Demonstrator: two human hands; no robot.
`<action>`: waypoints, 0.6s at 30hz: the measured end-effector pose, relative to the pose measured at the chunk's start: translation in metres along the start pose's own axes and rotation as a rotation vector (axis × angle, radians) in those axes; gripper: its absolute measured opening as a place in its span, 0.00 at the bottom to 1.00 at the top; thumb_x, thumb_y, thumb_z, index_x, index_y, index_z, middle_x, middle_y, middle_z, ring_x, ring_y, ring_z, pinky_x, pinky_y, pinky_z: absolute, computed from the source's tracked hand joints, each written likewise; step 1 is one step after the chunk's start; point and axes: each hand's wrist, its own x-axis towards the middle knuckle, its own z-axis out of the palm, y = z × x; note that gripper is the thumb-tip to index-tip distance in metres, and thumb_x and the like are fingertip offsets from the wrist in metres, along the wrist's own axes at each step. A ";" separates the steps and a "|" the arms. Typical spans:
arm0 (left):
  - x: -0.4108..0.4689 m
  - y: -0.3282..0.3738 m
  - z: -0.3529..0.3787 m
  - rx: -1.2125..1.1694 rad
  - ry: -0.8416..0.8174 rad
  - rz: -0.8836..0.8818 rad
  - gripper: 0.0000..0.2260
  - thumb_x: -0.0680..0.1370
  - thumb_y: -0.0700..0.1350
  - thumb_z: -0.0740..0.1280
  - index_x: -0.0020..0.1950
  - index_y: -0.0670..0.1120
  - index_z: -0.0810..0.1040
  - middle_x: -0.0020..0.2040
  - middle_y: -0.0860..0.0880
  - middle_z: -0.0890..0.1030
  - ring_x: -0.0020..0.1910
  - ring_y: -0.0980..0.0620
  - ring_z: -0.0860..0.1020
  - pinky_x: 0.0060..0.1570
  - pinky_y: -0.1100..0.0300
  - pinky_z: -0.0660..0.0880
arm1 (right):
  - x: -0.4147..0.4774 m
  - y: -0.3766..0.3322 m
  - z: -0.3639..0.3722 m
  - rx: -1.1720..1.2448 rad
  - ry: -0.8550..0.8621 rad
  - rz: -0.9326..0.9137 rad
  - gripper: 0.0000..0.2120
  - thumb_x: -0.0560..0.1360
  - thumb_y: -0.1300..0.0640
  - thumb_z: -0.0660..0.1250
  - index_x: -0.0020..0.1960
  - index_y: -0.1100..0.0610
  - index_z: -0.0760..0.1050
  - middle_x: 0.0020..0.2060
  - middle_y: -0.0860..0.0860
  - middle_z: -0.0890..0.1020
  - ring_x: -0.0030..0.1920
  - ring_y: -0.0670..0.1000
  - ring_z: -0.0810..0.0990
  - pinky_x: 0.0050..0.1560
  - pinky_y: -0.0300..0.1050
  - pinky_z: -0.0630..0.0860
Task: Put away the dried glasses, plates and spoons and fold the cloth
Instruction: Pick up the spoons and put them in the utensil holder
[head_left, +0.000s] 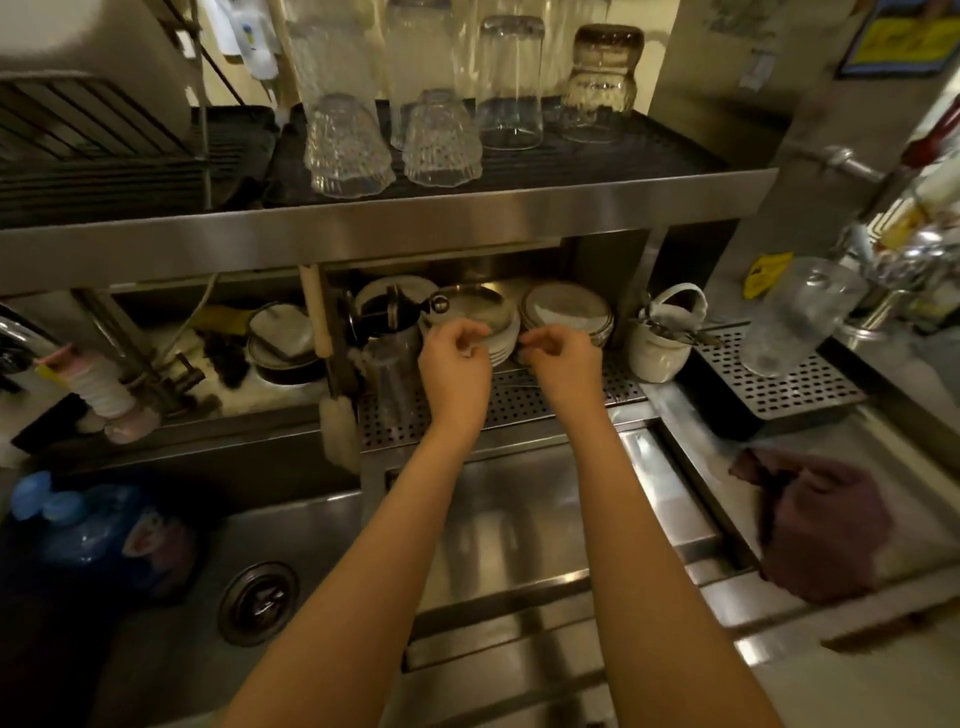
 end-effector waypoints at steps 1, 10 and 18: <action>-0.003 -0.008 0.009 -0.001 -0.019 -0.027 0.11 0.71 0.29 0.62 0.45 0.42 0.79 0.47 0.47 0.78 0.45 0.55 0.74 0.44 0.70 0.67 | 0.001 0.013 -0.002 -0.031 -0.004 0.040 0.09 0.71 0.65 0.65 0.49 0.59 0.81 0.45 0.56 0.83 0.49 0.53 0.80 0.50 0.43 0.74; -0.011 -0.062 0.080 0.161 -0.066 -0.274 0.10 0.71 0.30 0.62 0.46 0.39 0.80 0.48 0.42 0.82 0.47 0.49 0.78 0.45 0.69 0.68 | 0.029 0.091 -0.020 -0.172 -0.123 0.197 0.09 0.72 0.67 0.64 0.49 0.61 0.81 0.48 0.58 0.83 0.51 0.56 0.80 0.55 0.46 0.75; 0.005 -0.089 0.125 0.273 -0.028 -0.472 0.10 0.74 0.35 0.61 0.51 0.42 0.79 0.50 0.41 0.81 0.49 0.43 0.79 0.48 0.55 0.74 | 0.081 0.126 -0.022 -0.285 -0.267 0.214 0.10 0.73 0.65 0.63 0.51 0.58 0.81 0.50 0.56 0.83 0.53 0.55 0.80 0.57 0.45 0.74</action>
